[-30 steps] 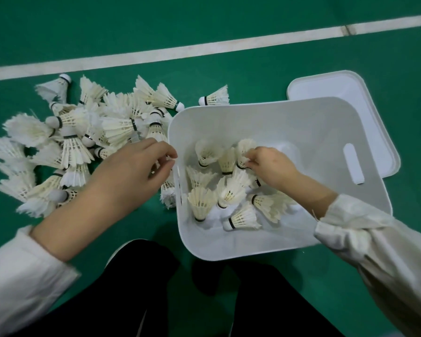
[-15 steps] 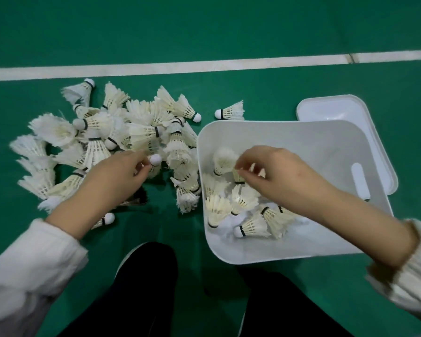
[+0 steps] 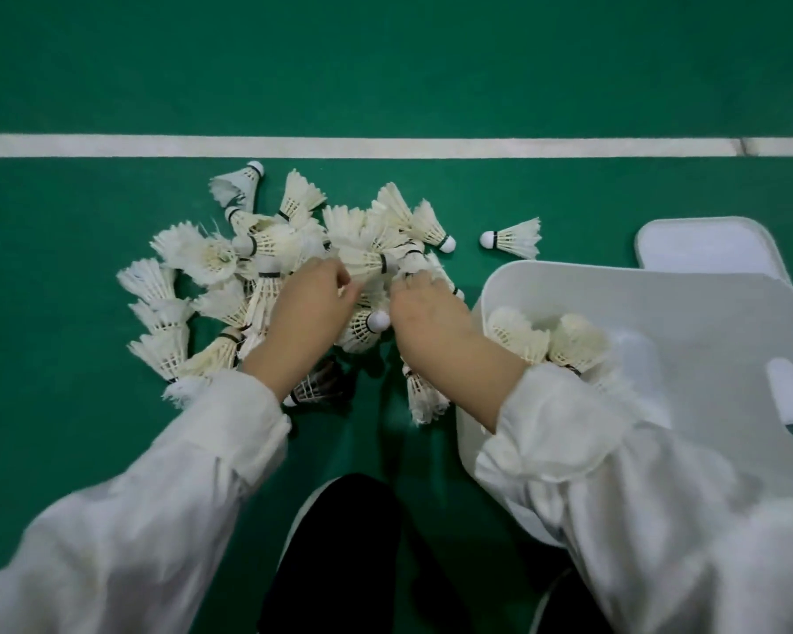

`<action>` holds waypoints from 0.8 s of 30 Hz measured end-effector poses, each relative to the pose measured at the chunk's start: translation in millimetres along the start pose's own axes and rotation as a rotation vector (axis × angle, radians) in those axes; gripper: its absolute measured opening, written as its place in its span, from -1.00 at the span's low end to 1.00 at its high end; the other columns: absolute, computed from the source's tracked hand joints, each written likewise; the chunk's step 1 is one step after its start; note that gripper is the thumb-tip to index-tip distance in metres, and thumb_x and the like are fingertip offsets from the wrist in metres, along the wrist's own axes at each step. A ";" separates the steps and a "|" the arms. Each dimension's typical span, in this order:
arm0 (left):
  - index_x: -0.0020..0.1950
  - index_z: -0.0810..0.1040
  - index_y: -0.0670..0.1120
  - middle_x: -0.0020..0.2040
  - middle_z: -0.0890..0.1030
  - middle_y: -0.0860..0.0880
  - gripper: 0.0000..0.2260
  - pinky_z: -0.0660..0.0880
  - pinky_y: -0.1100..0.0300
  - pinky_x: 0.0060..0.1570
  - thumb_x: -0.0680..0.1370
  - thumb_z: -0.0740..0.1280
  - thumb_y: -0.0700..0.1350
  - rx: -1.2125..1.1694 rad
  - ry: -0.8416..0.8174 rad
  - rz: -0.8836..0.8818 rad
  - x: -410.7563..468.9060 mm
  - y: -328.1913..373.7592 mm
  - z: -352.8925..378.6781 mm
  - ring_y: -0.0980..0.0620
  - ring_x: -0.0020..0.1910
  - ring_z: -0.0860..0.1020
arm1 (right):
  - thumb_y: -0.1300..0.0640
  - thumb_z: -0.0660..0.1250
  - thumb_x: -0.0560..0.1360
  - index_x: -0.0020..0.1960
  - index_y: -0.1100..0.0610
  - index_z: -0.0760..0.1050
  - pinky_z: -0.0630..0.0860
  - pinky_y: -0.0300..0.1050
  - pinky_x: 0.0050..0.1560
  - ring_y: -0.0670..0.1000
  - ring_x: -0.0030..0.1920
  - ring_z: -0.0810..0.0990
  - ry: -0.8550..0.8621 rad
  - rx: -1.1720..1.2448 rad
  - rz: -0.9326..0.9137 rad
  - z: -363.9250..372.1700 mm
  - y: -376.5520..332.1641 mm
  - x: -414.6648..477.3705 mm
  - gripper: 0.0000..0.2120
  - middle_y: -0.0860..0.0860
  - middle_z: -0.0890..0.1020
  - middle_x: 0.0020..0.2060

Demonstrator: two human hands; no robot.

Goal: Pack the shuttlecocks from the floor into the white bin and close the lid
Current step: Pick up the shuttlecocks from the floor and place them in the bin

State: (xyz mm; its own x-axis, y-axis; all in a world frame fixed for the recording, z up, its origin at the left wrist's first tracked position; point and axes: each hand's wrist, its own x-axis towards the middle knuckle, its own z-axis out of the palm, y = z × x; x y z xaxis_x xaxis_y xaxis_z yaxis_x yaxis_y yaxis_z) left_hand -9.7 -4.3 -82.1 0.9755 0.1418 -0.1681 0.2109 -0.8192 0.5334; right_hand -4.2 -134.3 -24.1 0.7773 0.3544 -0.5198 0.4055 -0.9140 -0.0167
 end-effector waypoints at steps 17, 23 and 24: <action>0.10 0.40 -0.02 0.06 0.50 -0.03 -0.89 0.50 0.09 -0.08 0.59 0.18 -0.16 -0.351 0.200 0.028 -39.2 -34.2 -32.7 0.02 -0.06 0.54 | 0.37 0.23 0.43 0.34 0.24 0.15 0.31 -0.10 -0.16 0.18 0.08 0.49 0.153 -0.022 0.053 14.1 3.9 10.3 -0.48 0.23 0.44 0.15; 0.10 0.42 0.00 -0.18 0.51 0.01 -0.88 0.39 0.12 -0.32 0.58 0.18 -0.12 -0.242 0.060 -0.047 -85.5 -48.4 -43.4 0.08 -0.32 0.46 | 0.39 0.10 0.50 0.25 0.17 0.22 0.27 -0.11 -0.25 0.17 -0.12 0.51 0.281 0.645 0.187 10.6 -8.3 -17.4 -0.65 0.18 0.53 0.00; 0.10 0.39 0.00 -0.23 0.52 0.00 -0.89 0.39 0.10 -0.34 0.58 0.18 -0.08 -0.240 0.042 -0.070 -91.4 -50.1 -39.9 0.07 -0.34 0.47 | 0.38 0.10 0.50 0.25 0.17 0.23 0.25 -0.12 -0.25 0.15 -0.15 0.48 0.292 0.721 0.194 14.3 -12.7 -22.7 -0.65 0.17 0.51 0.03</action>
State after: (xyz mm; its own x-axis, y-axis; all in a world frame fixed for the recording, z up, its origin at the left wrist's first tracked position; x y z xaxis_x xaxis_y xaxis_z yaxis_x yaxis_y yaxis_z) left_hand -107.0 46.0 -60.4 0.9588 0.2201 -0.1797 0.2816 -0.6519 0.7041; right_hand -33.9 -133.5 -24.4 0.9370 0.1221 -0.3273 -0.0831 -0.8321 -0.5484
